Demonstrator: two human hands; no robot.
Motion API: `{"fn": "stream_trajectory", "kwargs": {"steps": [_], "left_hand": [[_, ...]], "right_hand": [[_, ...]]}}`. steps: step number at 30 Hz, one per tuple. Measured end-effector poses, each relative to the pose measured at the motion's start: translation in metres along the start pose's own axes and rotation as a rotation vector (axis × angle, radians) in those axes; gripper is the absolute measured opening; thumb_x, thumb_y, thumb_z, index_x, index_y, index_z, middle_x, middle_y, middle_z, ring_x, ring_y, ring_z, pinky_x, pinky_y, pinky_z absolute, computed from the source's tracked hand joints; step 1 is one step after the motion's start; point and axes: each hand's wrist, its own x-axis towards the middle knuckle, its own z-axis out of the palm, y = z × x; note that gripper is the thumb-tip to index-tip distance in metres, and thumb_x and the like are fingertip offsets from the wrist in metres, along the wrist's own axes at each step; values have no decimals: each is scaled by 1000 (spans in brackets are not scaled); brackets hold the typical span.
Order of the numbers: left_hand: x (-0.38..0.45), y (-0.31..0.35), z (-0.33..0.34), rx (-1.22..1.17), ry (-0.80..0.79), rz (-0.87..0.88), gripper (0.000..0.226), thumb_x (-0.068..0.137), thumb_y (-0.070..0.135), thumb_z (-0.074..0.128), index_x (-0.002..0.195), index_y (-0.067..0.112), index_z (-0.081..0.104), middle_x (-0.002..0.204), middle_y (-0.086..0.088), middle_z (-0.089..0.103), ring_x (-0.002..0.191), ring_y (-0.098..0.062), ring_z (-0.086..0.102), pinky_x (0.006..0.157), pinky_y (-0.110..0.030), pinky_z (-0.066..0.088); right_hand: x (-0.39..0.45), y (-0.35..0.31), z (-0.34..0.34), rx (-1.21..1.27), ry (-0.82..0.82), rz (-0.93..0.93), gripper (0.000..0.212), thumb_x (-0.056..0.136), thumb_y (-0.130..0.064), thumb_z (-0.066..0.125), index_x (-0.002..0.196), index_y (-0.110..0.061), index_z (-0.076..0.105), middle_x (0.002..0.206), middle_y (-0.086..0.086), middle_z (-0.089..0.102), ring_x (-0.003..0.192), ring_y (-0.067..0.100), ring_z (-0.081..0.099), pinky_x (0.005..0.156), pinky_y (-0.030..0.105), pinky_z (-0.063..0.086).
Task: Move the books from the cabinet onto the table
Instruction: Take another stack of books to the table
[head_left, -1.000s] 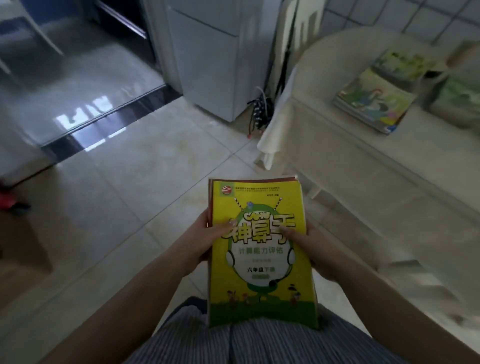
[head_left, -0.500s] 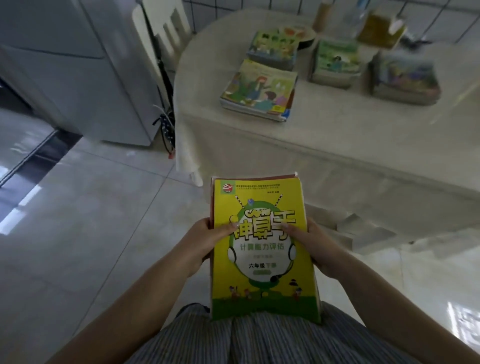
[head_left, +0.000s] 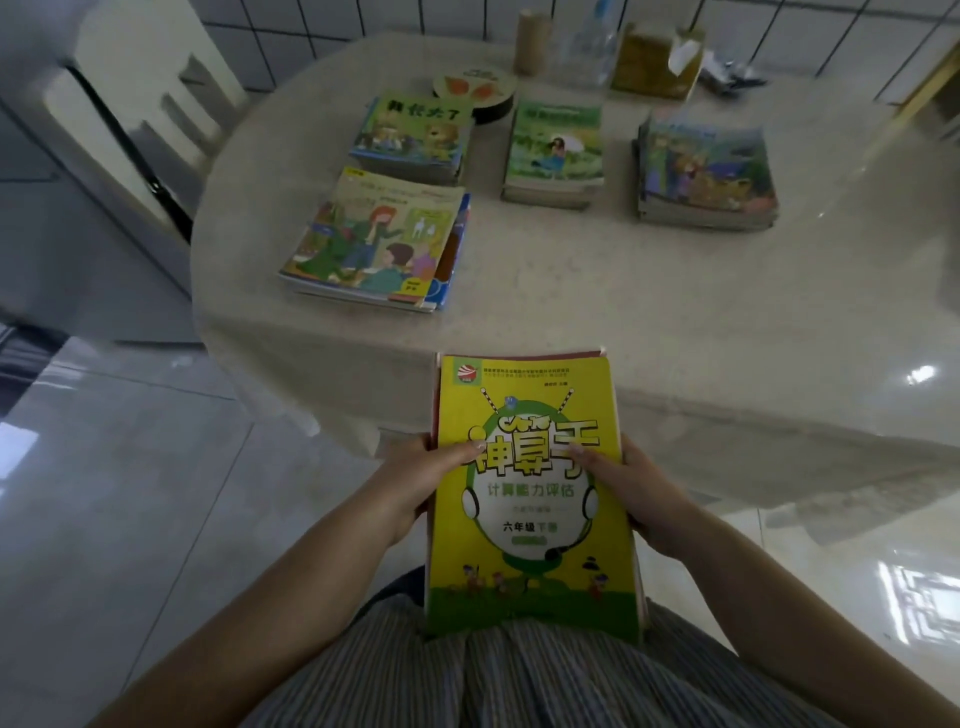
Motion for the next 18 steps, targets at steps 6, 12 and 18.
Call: {"fn": "stream_trajectory", "kwargs": {"steps": [6,12,18], "left_hand": [[35,25,12,25,14,-41,42,80,32,71,118,16,61,108,-7,73,98,-27,69,94,-51,51],[83,66,11,55,26,-19,39,80,33,71,116,20,61,109,-5,71,99,-26,68,93,-50,51],[145,136,6,108,46,12,9,84,27,68,88,25,59,94,1,67,83,-16,63,78,-36,52]], "right_hand": [[27,-14,-18,41,-1,23,18,90,-29,58,108,-28,57,92,-1,76,82,18,74,63,33,59],[74,-40,-30,89,87,73,36,86,-35,62,118,-22,51,100,4,74,84,22,73,64,36,59],[136,-85,-39,82,217,67,43,84,-36,64,119,-17,50,106,9,71,91,27,70,76,45,58]]}}
